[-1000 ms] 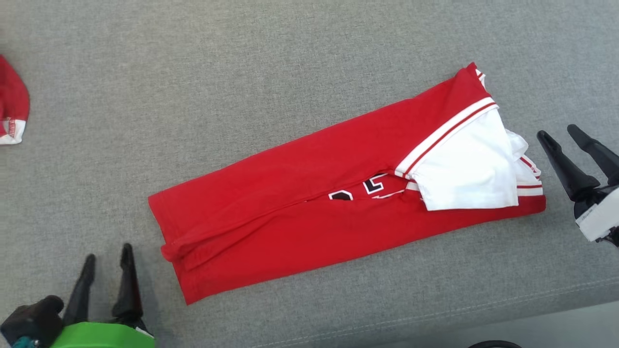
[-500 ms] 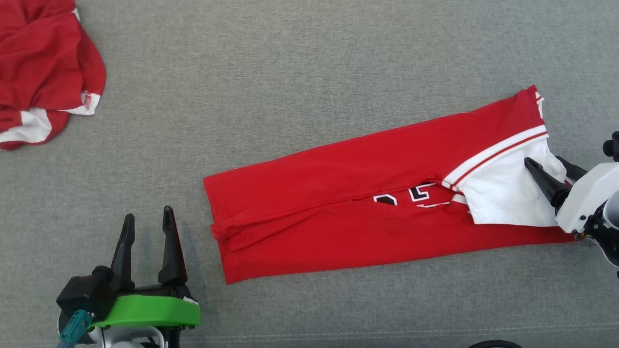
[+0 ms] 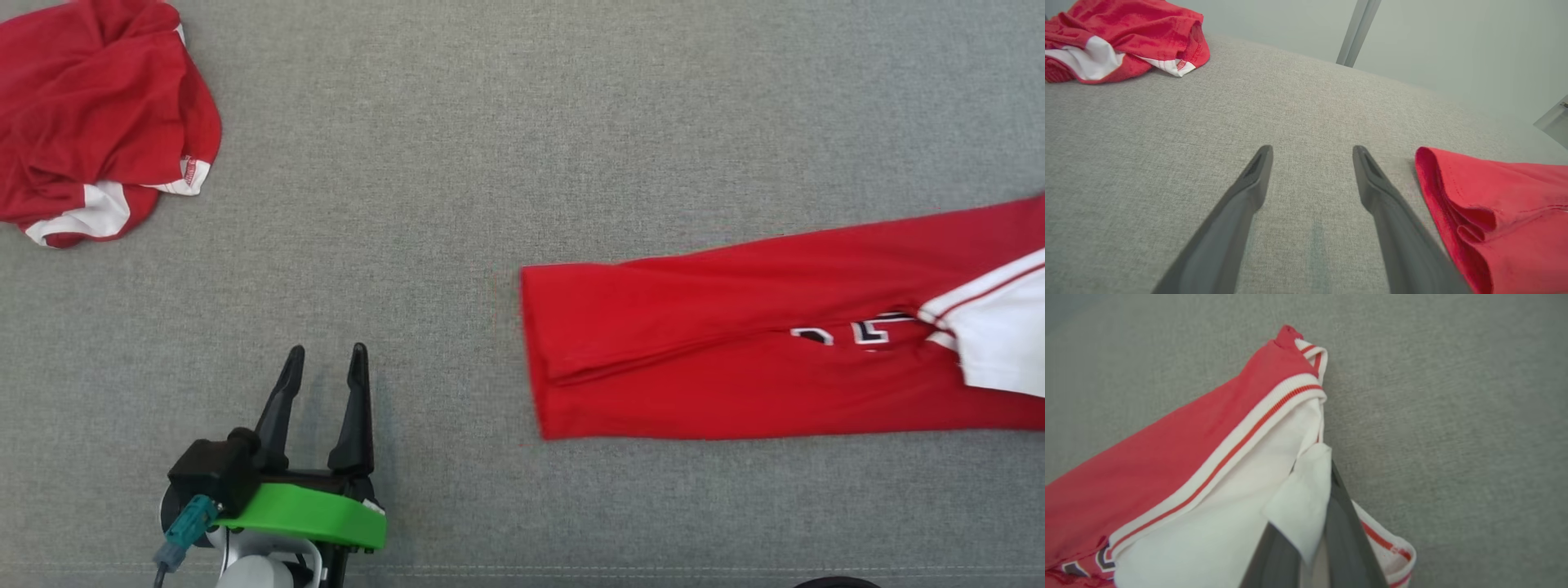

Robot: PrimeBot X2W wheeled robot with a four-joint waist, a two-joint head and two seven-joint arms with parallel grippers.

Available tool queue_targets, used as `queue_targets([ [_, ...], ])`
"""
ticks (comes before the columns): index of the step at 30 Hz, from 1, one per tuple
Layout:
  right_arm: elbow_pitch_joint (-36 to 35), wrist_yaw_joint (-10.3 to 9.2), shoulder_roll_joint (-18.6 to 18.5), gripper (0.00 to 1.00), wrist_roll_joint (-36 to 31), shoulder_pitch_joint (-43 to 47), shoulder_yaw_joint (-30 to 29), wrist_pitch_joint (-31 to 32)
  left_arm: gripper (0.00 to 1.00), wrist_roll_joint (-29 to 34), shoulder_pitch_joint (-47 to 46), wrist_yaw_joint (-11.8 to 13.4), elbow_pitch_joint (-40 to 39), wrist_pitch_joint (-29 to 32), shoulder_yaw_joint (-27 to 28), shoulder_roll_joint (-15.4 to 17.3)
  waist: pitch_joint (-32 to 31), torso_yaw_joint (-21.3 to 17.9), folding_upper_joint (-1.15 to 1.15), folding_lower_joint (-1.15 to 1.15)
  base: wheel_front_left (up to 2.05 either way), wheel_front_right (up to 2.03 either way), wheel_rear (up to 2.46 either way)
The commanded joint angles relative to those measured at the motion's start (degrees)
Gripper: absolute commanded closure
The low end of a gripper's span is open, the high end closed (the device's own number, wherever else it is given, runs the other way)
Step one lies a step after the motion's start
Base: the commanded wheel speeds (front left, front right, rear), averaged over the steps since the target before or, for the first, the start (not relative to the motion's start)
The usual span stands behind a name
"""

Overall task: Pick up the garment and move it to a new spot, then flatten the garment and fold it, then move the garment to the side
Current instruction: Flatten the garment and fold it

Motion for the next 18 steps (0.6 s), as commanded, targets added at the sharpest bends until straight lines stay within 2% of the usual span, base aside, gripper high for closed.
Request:
queue_targets([
  [1, 0.9, -0.12, -0.8, 1.00, 0.5, 0.5, -0.7, -0.5, 0.00, 0.4, -0.8, -0.4, 0.4, -0.2, 0.0, 0.0, -0.5, -0.3, 0.00, 0.00, 0.00, 0.00, 0.00],
  [4, 4.2, -0.12, -3.8, 1.00, 1.7, 0.9, -2.9, -1.7, 0.00, 0.7, -0.7, -0.9, 2.2, -0.2, -0.4, -0.1, -1.5, -0.9, 0.00, 0.00, 0.00, 0.00, 0.00],
  [6, 3.5, -0.11, -5.5, 1.00, 0.6, 0.5, -3.3, -2.7, 0.00, 1.1, -0.3, -1.0, 3.2, -0.2, -0.4, -0.1, -2.1, -1.7, 0.00, 0.00, 0.00, 0.00, 0.00],
  [8, -0.5, -0.08, -6.7, 1.00, -1.0, -1.1, -3.3, -4.8, 0.00, 1.0, 0.1, -1.1, 3.8, -0.2, -0.7, -0.1, -2.6, -2.4, 0.00, 0.00, 0.00, 0.00, 0.00],
  [11, -12.1, -0.06, -6.5, 1.00, -3.6, -0.7, -0.1, -4.9, 0.00, 0.7, 0.6, -1.3, 5.2, -0.1, -1.6, -0.1, -3.2, -3.6, 0.00, 0.00, 0.00, 0.00, 0.00],
  [15, -29.0, -0.07, -3.7, 1.00, -7.4, 0.6, 6.0, -3.1, 0.00, 1.8, -0.7, -1.3, 6.8, -0.1, -2.7, -0.1, -3.3, -5.3, 0.00, 0.00, 0.00, 0.00, 0.00],
  [18, -33.3, -0.08, 2.9, 1.00, -12.5, 0.7, 9.9, -2.3, 0.00, 1.9, -1.3, -1.4, 8.6, -0.1, -2.9, -0.1, -3.2, -6.4, 0.00, 0.00, 0.00, 0.00, 0.00],
])
